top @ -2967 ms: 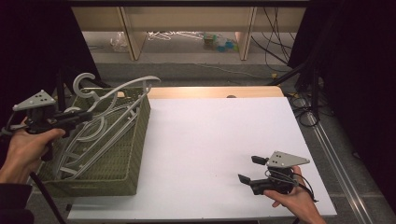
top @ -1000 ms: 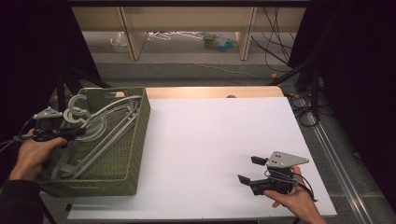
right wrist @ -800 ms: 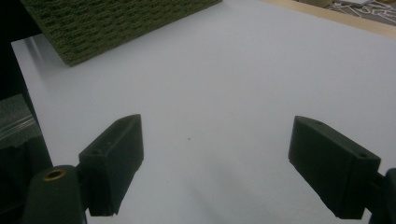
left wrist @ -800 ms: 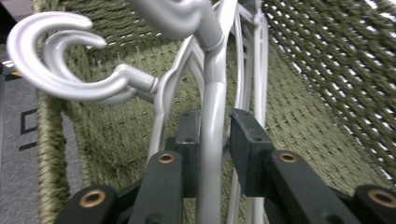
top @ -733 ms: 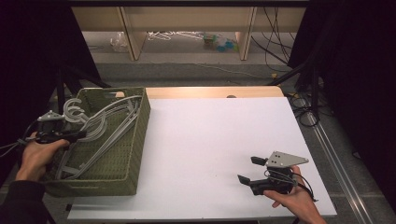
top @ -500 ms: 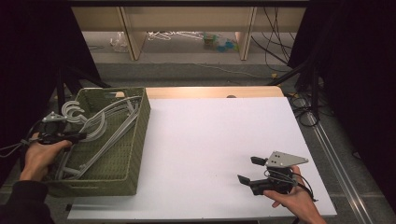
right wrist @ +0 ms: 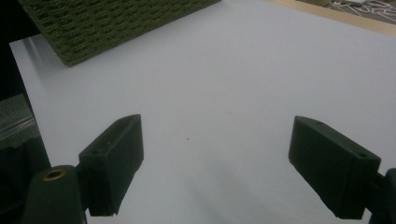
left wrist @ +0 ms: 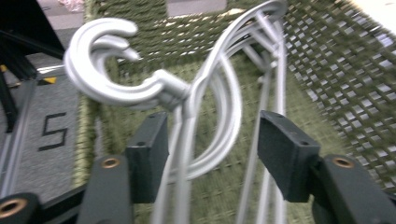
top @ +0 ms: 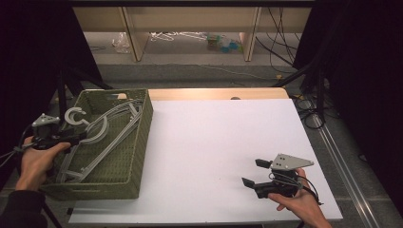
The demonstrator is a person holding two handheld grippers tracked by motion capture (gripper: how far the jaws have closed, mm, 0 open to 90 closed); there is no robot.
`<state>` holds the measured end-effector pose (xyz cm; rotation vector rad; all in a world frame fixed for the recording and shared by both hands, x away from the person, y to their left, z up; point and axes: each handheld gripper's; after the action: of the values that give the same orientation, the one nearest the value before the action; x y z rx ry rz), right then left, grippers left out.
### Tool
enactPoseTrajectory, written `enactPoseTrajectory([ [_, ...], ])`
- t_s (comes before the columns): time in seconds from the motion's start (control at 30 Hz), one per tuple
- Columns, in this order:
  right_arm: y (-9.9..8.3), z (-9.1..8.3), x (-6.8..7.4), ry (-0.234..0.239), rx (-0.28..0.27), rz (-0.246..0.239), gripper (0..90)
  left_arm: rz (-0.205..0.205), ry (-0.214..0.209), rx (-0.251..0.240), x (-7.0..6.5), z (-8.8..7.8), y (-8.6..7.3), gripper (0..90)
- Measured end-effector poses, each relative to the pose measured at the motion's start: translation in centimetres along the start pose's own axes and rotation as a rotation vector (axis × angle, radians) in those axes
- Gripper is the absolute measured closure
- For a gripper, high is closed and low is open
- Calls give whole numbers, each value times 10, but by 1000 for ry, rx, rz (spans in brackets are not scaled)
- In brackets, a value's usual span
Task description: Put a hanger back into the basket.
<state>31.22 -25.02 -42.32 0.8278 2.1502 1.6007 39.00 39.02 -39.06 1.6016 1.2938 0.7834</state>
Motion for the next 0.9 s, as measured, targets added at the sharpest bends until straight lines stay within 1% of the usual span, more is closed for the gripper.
enactPoseTrajectory([
  [0.1, 0, 0, 0, 1, 0, 3, 190, 1, -19, -26, -9, -3, 3, 395],
  [0.2, 0, 0, 0, -4, -4, 8, 189, -4, -39, -44, -19, -5, 7, 351],
  [0.3, 0, -1, 0, -4, -2, 13, 189, -11, -78, -69, -33, -8, 11, 332],
  [0.4, -1, 0, -1, -1, -6, 7, 189, 7, -114, -88, -47, -12, 15, 316],
  [0.57, -2, 0, -2, -2, -10, 10, 188, 2, -157, -122, -69, -18, 19, 287],
  [0.6, -2, 0, -2, -2, -12, 10, 188, -5, -174, -132, -76, -20, 19, 286],
  [0.63, -2, 0, -2, -12, -5, 4, 188, -10, -184, -138, -80, -21, 19, 282],
  [0.7, -1, 0, -2, -10, -3, 14, 187, -9, -213, -147, -92, -22, 18, 270],
  [0.73, -2, 1, -2, -10, -14, 14, 187, -2, -225, -149, -98, -22, 17, 263],
  [0.77, -2, 2, -2, 2, -16, 21, 187, 8, -234, -148, -105, -23, 16, 250],
  [0.8, -2, 2, -2, 4, -18, 18, 186, 21, -246, -145, -112, -22, 14, 240],
  [0.9, -2, 3, -1, 6, -19, 9, 187, 34, -292, -151, -132, -22, 10, 228],
])
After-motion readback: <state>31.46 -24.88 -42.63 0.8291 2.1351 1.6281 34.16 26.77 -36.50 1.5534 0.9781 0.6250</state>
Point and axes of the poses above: each handheld gripper's, and its own axes: z roughly forward along the jaws, y roughly out of its top, x roughly to its left, and after that the axes turned 13 degrees about -x, right-handed
